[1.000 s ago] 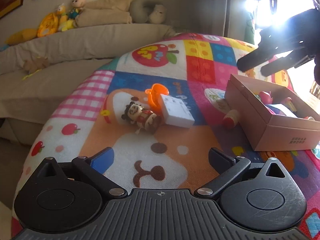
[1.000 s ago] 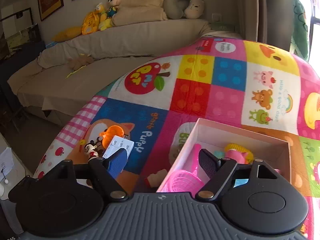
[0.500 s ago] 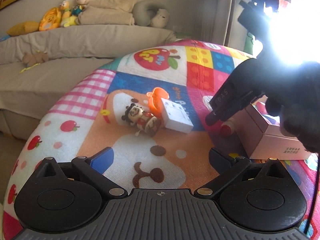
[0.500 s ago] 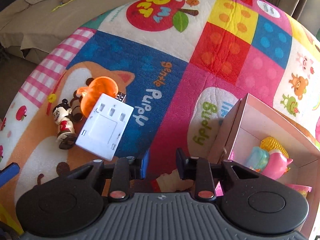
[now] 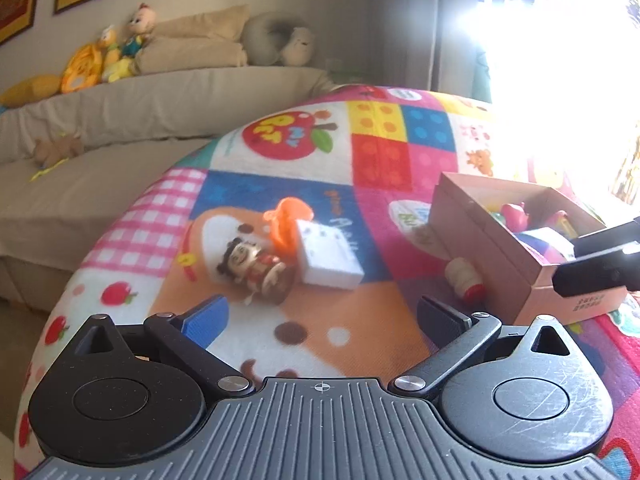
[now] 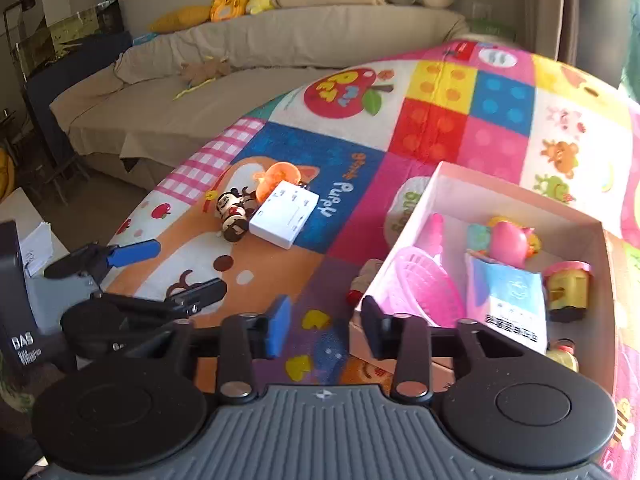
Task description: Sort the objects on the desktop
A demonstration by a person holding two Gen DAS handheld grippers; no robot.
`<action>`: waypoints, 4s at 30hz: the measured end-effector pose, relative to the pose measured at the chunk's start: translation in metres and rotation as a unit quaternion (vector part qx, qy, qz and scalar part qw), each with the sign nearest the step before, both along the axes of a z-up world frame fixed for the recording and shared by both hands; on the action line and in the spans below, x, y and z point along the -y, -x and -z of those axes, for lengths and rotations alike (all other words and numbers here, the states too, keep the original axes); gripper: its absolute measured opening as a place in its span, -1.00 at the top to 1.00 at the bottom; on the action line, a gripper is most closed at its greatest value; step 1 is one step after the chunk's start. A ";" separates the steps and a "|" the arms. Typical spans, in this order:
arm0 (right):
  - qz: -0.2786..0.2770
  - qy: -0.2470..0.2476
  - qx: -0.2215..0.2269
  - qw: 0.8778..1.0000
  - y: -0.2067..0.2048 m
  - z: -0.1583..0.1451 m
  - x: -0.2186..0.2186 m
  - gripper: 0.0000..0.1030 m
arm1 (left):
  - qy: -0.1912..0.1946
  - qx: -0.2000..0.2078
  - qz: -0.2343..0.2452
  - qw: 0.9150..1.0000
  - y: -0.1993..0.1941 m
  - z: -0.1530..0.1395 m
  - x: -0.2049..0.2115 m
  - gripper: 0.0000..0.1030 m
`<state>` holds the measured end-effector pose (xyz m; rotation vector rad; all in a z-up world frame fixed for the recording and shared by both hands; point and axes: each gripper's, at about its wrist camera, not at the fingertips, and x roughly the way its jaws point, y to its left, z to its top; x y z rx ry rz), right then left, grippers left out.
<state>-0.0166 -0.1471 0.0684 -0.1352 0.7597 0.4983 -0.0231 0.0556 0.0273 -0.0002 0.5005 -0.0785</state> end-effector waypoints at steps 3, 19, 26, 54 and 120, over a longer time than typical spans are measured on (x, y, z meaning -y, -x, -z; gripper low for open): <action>0.011 0.001 0.028 1.000 0.016 0.004 0.015 -0.11 | -0.052 -0.001 0.000 0.999 -0.030 0.000 0.021 -0.99; 0.075 -0.022 0.018 0.997 0.050 0.050 0.062 -0.61 | -0.098 -0.057 0.037 0.993 -0.043 0.007 0.034 -0.04; 0.090 -0.026 -0.009 0.996 0.048 0.071 0.074 -0.66 | -0.061 -0.072 0.155 0.983 0.038 0.001 0.047 -0.14; 0.100 -0.007 0.020 0.995 0.040 0.082 0.063 -0.89 | -0.025 -0.104 -0.050 0.993 -0.079 0.008 -0.020 0.36; 0.201 -0.024 -0.003 0.979 0.071 0.086 0.113 -1.00 | -0.009 -0.117 0.044 0.992 -0.012 0.016 0.052 -0.94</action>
